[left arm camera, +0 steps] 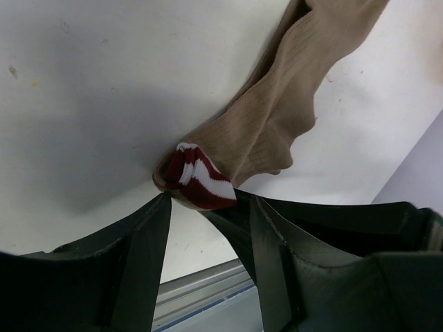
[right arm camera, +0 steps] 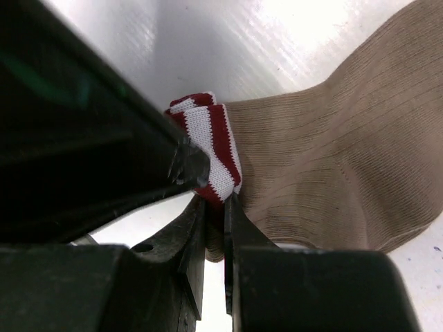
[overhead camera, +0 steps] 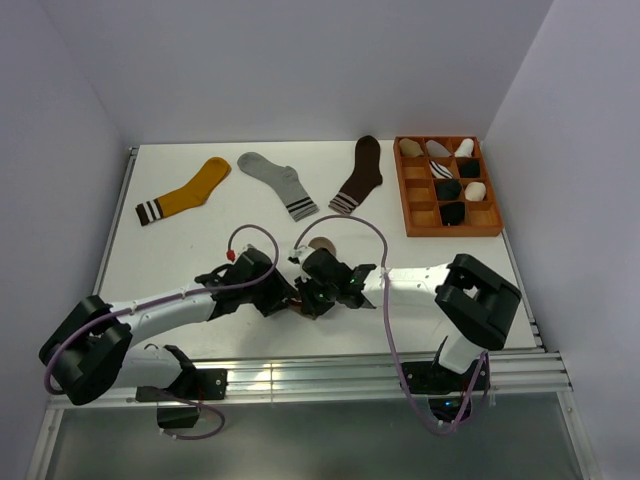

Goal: Roll the socks
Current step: Roll the sock at the center of the board.

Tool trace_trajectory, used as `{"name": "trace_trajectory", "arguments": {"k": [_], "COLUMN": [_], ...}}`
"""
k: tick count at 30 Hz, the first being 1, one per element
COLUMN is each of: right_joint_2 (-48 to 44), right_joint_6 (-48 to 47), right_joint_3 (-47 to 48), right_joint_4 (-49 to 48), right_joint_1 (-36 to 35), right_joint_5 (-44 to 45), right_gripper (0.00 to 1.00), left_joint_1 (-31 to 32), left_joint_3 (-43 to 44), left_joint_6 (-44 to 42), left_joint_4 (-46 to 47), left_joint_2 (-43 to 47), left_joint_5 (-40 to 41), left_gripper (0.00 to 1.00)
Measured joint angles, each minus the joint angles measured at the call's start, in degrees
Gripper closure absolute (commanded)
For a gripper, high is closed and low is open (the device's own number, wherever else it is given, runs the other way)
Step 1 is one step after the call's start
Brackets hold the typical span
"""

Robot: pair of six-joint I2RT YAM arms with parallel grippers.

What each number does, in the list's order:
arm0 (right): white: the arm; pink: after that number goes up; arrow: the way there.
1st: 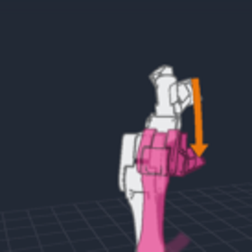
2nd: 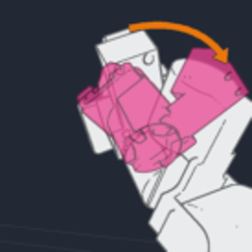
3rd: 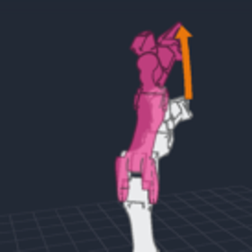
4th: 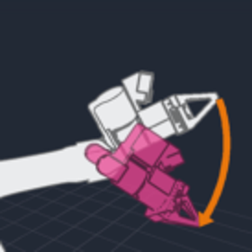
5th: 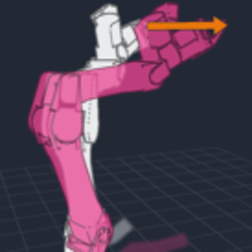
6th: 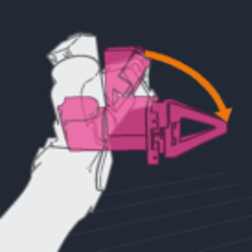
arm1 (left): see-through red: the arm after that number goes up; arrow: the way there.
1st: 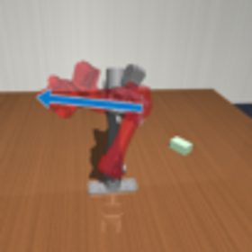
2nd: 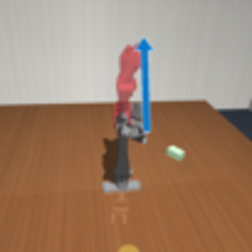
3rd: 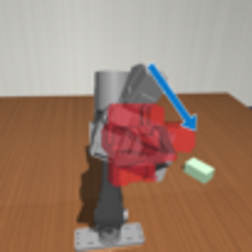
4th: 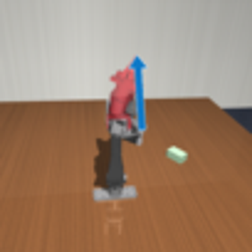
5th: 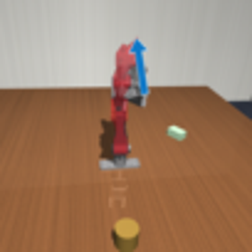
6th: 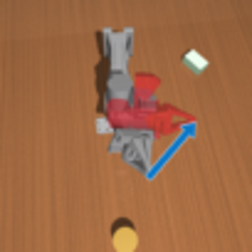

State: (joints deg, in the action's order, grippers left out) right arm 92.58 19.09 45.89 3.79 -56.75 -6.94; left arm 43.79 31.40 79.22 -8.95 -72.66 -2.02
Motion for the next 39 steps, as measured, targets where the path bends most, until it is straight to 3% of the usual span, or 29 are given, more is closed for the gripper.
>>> {"name": "trace_trajectory", "arguments": {"k": [13,25,28,32,34,35,39], "right_joint_2": [0.52,5.25,6.19,7.02,6.97,6.84,4.63], "right_joint_6": [5.29,10.34,11.91,13.09,13.2,13.2,12.11], "right_joint_3": [-2.05,-2.99,-3.89,-4.26,-4.31,-4.31,-4.28], "right_joint_4": [-1.92,-7.32,-9.46,-10.86,-10.99,-10.91,-8.66], "right_joint_1": [9.29,14.12,15.47,16.41,16.41,16.41,16.41], "right_joint_5": [-13.77,-26.58,-29.24,-31.43,-31.45,-31.32,-29.16], "right_gripper": [1.0,1.0,1.0,1.0,0.93,0.82,0.67], "left_joint_1": [1.84,3.1,3.3,3.34,3.34,3.34,3.48], "left_joint_3": [0.13,3.74,4.2,5.18,6.14,6.58,8.31], "left_joint_6": [1.7,1.46,1.46,1.53,0.96,0.61,-0.48], "left_joint_4": [-0.02,0.22,0.79,1.07,0.61,0.24,-0.98], "left_joint_2": [-1.66,-9.14,-10.16,-11.74,-12.33,-12.59,-13.62], "left_joint_5": [0.42,2.32,2.36,2.34,2.36,2.36,2.32], "left_gripper": [0.46,0.48,0.55,0.87,0.96,1.0,1.0]}}
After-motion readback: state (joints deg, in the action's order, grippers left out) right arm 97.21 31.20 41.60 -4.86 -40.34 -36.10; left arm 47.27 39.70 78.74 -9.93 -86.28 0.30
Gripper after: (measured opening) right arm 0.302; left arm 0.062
